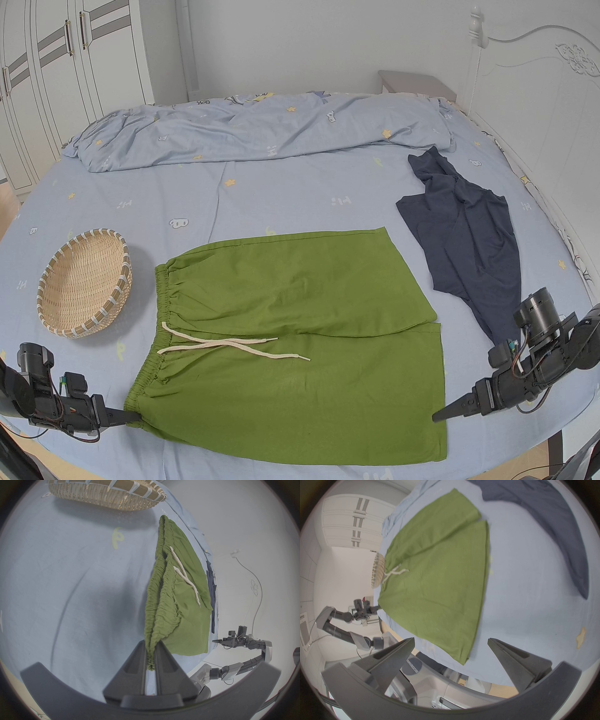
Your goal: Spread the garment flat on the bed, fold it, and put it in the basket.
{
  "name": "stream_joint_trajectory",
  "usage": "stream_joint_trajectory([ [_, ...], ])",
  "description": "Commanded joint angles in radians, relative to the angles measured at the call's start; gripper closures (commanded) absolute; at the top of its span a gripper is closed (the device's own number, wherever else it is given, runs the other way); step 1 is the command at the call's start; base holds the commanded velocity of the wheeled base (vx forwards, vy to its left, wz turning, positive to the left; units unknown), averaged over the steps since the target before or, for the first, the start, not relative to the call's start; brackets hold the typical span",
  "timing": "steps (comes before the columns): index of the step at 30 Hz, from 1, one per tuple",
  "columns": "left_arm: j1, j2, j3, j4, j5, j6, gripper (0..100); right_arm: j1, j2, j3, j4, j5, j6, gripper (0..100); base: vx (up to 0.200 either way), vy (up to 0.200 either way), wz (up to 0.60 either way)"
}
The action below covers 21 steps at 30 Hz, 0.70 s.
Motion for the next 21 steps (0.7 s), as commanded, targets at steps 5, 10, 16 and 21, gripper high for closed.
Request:
stream_joint_trajectory([
  [5,-0.003,0.028,-0.002,-0.006,0.001,0.001,100,0.036,0.151,0.110,-0.138,0.058,-0.051,0,0.000,0.000,0.00],
  [10,-0.005,0.031,-0.003,-0.007,0.001,0.001,100,0.048,0.156,0.127,-0.171,0.072,-0.051,0,0.000,0.000,0.00],
  [16,-0.006,0.033,-0.005,-0.007,0.001,0.001,100,0.082,0.191,0.135,-0.172,0.072,-0.049,0,0.000,0.000,0.00],
  [21,-0.009,0.033,-0.005,-0.007,0.001,0.001,100,0.100,0.199,0.143,-0.178,0.106,-0.051,0,0.000,0.000,0.00],
])
